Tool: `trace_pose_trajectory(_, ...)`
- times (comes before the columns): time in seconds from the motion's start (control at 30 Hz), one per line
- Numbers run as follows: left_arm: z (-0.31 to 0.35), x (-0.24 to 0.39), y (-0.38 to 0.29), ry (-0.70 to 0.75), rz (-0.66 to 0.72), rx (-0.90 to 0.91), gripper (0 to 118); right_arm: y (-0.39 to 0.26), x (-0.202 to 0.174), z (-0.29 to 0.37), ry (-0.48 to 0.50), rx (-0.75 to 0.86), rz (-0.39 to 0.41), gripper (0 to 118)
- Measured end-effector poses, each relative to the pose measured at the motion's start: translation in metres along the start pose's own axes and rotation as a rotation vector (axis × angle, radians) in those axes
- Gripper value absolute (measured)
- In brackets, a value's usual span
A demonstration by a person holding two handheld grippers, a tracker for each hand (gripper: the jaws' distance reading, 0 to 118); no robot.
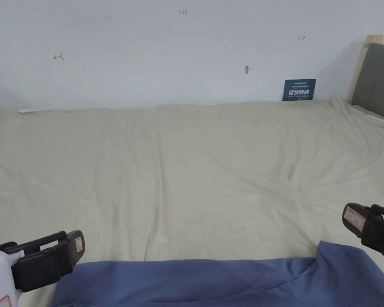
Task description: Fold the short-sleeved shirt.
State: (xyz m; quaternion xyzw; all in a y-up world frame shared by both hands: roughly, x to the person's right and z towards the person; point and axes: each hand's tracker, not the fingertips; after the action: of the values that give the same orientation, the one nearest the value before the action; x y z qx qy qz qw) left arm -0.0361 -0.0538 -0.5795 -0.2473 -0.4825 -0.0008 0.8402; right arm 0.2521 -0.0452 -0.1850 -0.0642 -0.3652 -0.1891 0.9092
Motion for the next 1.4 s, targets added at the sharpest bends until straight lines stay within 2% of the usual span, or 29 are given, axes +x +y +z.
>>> trace_pose_trajectory(0.03, 0.005, 0.003, -0.004, 0.0, -0.015, 0.05, 86, -0.003, -0.007, 0.002, 0.002, 0.038, 0.003, 65)
trace_pose_trajectory(0.1, 0.009, 0.007, -0.011, 0.027, -0.05, 0.073, 75, -0.011, -0.021, 0.001, -0.041, 0.096, 0.033, 41)
trace_pose_trajectory(0.13, 0.01, 0.009, -0.014, 0.038, -0.053, 0.069, 53, -0.018, -0.026, -0.001, -0.092, 0.079, 0.07, 0)
trace_pose_trajectory(0.17, 0.009, 0.011, -0.019, 0.058, -0.051, 0.079, 17, -0.024, -0.031, -0.003, -0.081, 0.078, 0.053, 0)
trace_pose_trajectory(0.2, 0.01, 0.01, -0.024, 0.082, -0.043, 0.109, 0, -0.027, -0.031, -0.006, -0.053, 0.05, 0.044, 0)
trace_pose_trajectory(0.27, 0.012, 0.003, -0.029, 0.057, -0.001, 0.056, 0, -0.028, -0.028, -0.015, -0.005, -0.007, 0.028, 0)
trace_pose_trajectory(0.4, 0.002, -0.027, -0.021, 0.091, 0.022, 0.009, 0, -0.032, -0.035, -0.014, -0.022, -0.017, 0.076, 0)
trace_pose_trajectory(0.47, -0.019, -0.058, -0.001, -0.012, 0.093, -0.166, 0, -0.033, -0.039, -0.013, -0.022, -0.023, 0.089, 0)
trace_pose_trajectory(0.53, -0.051, -0.105, 0.002, -0.268, 0.266, -0.406, 0, -0.03, -0.034, -0.017, -0.012, -0.04, 0.09, 0)
trace_pose_trajectory(0.6, -0.077, -0.134, -0.003, -0.359, 0.389, -0.473, 0, -0.031, -0.038, -0.02, -0.006, -0.057, 0.088, 0)
trace_pose_trajectory(0.63, -0.09, -0.147, -0.008, -0.38, 0.42, -0.505, 12, -0.033, -0.04, -0.021, -0.003, -0.064, 0.087, 0)
trace_pose_trajectory(0.67, -0.101, -0.16, -0.012, -0.37, 0.437, -0.536, 44, -0.028, -0.041, -0.023, 0.0, -0.074, 0.084, 0)
trace_pose_trajectory(0.7, -0.11, -0.166, -0.018, -0.38, 0.471, -0.562, 100, -0.03, -0.043, -0.025, 0.003, -0.085, 0.083, 0)
trace_pose_trajectory(0.73, -0.121, -0.174, -0.024, -0.408, 0.481, -0.621, 118, -0.032, -0.045, -0.027, 0.003, -0.097, 0.081, 0)
trace_pose_trajectory(0.9, -0.161, -0.19, -0.042, -0.454, 0.537, -0.674, 118, -0.033, -0.053, -0.039, 0.004, -0.15, 0.079, 0)
trace_pose_trajectory(1.03, -0.172, -0.198, -0.045, -0.618, 0.689, -0.645, 118, -0.034, -0.06, -0.049, 0.007, -0.177, 0.086, 0)
trace_pose_trajectory(1.13, -0.181, -0.186, -0.054, -0.757, 0.828, -0.727, 118, -0.036, -0.063, -0.057, 0.019, -0.202, 0.075, 0)
trace_pose_trajectory(1.17, -0.182, -0.181, -0.054, -0.717, 0.74, -0.712, 118, -0.038, -0.063, -0.06, 0.022, -0.209, 0.072, 0)
trace_pose_trajectory(1.23, -0.188, -0.178, -0.055, -0.719, 0.698, -0.68, 118, -0.039, -0.066, -0.062, 0.033, -0.225, 0.069, 0)
trace_pose_trajectory(1.33, -0.177, -0.162, -0.05, -0.604, 0.629, -0.664, 118, -0.042, -0.068, -0.063, 0.044, -0.245, 0.086, 0)
trace_pose_trajectory(1.4, -0.173, -0.145, -0.048, -0.535, 0.476, -0.67, 117, -0.045, -0.067, -0.064, 0.044, -0.256, 0.101, 0)
